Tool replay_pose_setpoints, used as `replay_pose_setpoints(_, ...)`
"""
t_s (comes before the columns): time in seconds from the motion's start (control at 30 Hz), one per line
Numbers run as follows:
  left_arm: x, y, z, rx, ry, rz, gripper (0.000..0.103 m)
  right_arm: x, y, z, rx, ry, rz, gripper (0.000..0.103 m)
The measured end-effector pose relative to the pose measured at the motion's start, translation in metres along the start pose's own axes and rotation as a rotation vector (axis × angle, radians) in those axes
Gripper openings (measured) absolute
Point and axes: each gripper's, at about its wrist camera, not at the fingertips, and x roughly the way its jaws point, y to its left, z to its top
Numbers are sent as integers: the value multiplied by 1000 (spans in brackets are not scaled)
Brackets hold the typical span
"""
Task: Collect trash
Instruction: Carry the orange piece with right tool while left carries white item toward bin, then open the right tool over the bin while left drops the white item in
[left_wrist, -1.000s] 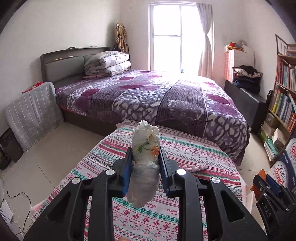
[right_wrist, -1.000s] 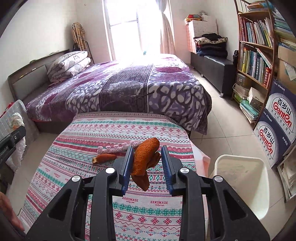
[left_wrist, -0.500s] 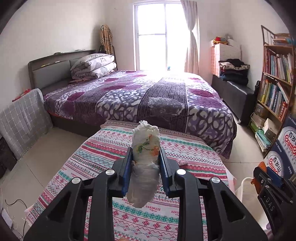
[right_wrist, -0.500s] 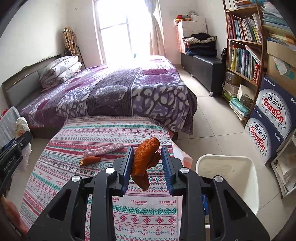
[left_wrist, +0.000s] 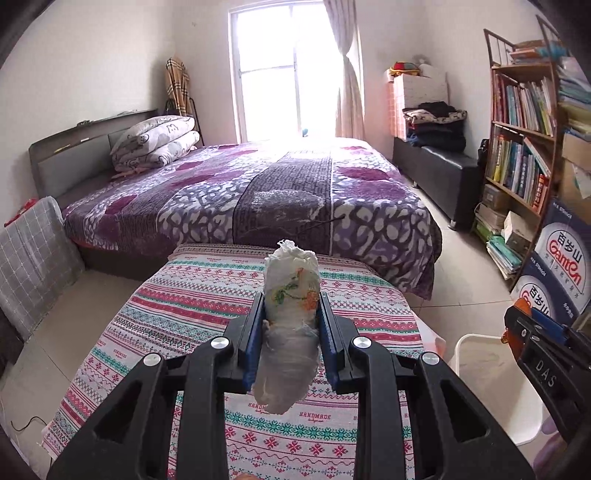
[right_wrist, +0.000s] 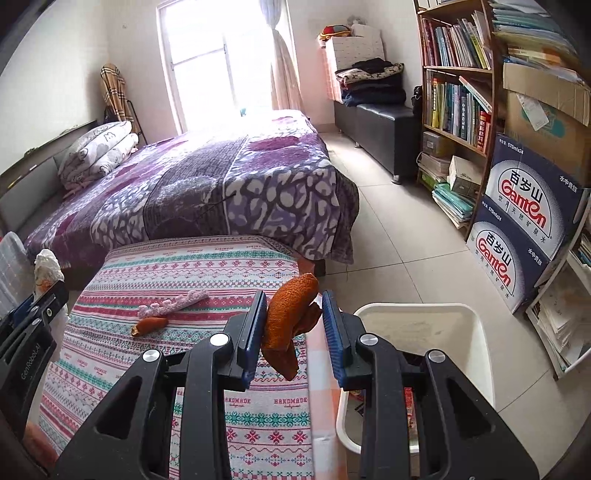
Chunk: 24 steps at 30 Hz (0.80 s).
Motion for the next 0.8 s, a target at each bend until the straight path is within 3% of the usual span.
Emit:
replay_pose_setpoints(0.67,2,-81,-16,132,8,-116,28,-5,-85,2,130,-8,-143,34)
replay_pose_setpoints(0.73,2,-91,-20,150,11,-132,28,-7,-93,2,144,-15,-165,40)
replay_pose_setpoints(0.8,2,-100,-24,166,14,-148,28,-10,-101,1,165,-25,-188,57)
